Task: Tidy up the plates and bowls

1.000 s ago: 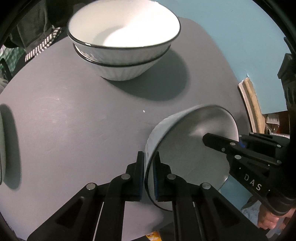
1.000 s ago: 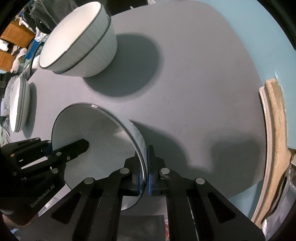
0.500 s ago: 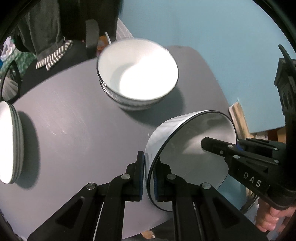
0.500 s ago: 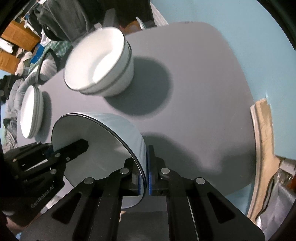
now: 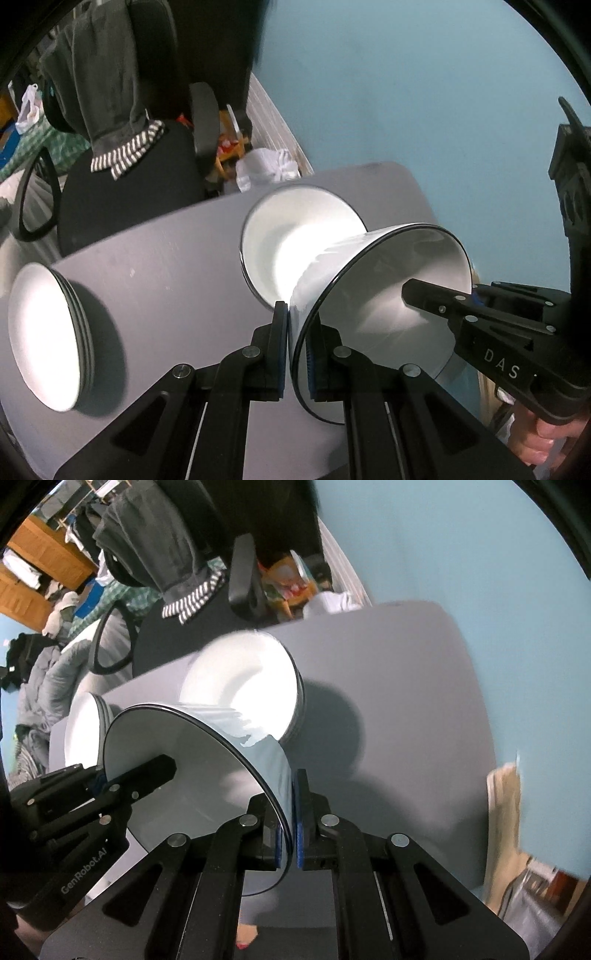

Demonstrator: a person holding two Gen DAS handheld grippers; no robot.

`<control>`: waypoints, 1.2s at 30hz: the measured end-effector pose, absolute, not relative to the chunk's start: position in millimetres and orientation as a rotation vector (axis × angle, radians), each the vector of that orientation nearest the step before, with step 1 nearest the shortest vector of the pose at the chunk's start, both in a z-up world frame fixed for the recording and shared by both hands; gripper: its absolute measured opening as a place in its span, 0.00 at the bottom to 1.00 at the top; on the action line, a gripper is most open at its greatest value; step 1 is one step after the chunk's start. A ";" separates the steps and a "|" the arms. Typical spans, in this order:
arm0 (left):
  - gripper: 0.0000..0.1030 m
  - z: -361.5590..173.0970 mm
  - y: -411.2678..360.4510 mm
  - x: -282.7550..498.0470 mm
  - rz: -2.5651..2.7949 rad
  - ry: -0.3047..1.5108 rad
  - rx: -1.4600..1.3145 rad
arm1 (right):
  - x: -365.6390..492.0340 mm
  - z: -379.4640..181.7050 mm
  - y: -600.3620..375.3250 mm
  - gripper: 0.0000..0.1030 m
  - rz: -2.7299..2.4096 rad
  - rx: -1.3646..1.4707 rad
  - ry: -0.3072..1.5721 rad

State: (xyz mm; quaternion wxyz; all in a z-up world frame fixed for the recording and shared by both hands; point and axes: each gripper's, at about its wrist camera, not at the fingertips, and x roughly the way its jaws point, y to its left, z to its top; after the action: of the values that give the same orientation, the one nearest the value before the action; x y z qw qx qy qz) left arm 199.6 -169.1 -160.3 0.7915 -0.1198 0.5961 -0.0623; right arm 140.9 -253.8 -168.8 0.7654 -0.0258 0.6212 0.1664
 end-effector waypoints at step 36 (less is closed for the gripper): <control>0.08 -197.3 -156.4 264.5 -0.078 1.434 -0.128 | 208.1 -191.0 -228.0 0.06 0.335 -0.122 1.479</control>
State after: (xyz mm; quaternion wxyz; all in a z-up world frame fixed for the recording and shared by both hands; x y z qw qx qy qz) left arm 264.5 -156.4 -197.3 0.7512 -0.0586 0.6565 -0.0359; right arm 208.1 -228.0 -191.0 0.7244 -0.0555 0.6701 0.1517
